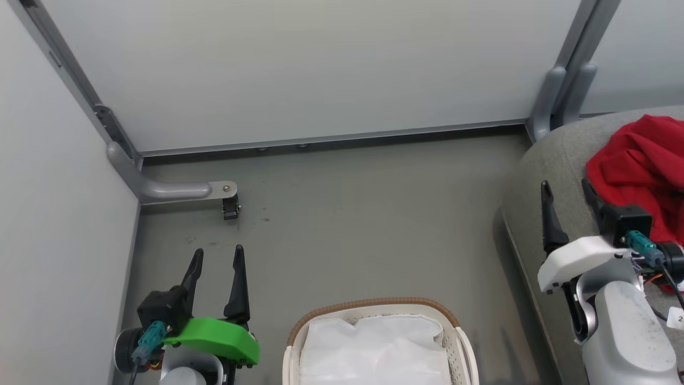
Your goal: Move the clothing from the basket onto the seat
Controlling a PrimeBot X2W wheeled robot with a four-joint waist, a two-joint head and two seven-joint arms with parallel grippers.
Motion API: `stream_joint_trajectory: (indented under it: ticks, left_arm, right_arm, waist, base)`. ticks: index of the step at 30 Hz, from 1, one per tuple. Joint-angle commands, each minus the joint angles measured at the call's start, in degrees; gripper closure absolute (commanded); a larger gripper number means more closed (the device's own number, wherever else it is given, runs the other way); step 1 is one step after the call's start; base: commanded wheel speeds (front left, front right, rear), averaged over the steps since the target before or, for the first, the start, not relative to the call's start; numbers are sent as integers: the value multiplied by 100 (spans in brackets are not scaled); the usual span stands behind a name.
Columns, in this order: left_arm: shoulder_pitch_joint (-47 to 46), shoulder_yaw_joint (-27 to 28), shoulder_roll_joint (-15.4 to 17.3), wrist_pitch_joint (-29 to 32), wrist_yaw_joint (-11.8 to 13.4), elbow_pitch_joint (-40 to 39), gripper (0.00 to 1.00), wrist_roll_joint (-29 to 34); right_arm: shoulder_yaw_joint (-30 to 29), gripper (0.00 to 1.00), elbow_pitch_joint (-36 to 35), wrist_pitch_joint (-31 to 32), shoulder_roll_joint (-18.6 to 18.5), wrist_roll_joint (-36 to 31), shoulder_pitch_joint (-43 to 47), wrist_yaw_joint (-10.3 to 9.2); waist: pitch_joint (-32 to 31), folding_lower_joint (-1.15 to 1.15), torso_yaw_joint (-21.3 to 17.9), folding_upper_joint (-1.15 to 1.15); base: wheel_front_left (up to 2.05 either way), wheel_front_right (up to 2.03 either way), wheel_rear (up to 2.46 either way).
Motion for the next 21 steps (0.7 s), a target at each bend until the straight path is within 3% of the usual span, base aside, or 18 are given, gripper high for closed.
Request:
stream_joint_trajectory:
  ticks: [1, 11, 21]
  left_arm:
    - [127, 79, 2, -4, -35, -26, 0, 94]
    - [573, 333, -10, -4, -93, -205, 0, 279]
    - [904, 446, -14, -4, -98, -316, 0, 215]
  right_arm:
    - [131, 0, -99, -28, -7, 239, 208, -8]
    - [734, 0, -704, -27, -13, 735, 1140, -8]
    - [830, 0, -965, -27, -10, 891, 1644, -8]
  waist:
    - [-205, 0, 239, 0]
    - [-326, 0, 234, 0]
    - [-398, 0, 121, 0]
  base:
    - [0, 0, 0]
    - [0, 0, 0]
    - [0, 0, 0]
